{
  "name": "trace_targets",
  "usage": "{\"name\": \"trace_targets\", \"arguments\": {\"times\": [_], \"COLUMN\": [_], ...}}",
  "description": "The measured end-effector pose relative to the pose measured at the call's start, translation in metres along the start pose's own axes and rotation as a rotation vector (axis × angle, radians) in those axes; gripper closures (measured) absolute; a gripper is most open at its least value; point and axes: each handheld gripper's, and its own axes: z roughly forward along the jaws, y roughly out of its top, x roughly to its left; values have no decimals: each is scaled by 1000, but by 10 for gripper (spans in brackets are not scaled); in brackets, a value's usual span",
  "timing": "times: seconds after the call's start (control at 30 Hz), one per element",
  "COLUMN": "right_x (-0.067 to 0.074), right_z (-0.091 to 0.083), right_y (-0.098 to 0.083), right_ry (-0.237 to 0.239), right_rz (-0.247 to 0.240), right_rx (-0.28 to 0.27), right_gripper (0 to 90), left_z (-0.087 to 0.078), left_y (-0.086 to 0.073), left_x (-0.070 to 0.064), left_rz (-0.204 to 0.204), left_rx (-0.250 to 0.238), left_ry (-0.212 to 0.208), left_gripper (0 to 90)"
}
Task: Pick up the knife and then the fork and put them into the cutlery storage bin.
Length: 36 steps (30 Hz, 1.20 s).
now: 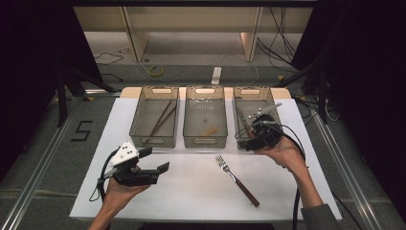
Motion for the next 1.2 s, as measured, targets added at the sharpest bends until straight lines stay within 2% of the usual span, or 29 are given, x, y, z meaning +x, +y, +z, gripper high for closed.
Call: {"name": "trace_targets", "arguments": {"times": [0.07, 0.2, 0.5, 0.6, 0.77, 0.87, 1.2], "right_x": [7, 20, 43, 49, 56, 58, 62], "right_z": [-3, -3, 16, 21, 33, 38, 55], "right_y": [-4, -10, -28, -33, -43, -49, -64], "right_ry": [-2, 3, 52, 71, 57, 68, 74], "right_rz": [-18, -58, -109, -128, -145, -149, -175], "right_rx": [-3, 28, 140, 179, 245, 283, 382], "right_gripper": [293, 293, 295, 320, 357, 396, 559], "left_z": [0, 0, 0, 0, 0, 0, 0], "left_y": [0, 0, 0, 0, 1, 1, 1], "left_x": [0, 0, 0, 0, -1, -1, -1], "left_rz": [-2, -1, 0, -1, 4, 1, 4], "left_rx": [-1, -4, -5, -4, -2, -5, -2], "left_ry": [-1, -3, -3, -5, -7, -6, -7], "left_gripper": [161, 161, 160, 161, 161, 160, 161]}}
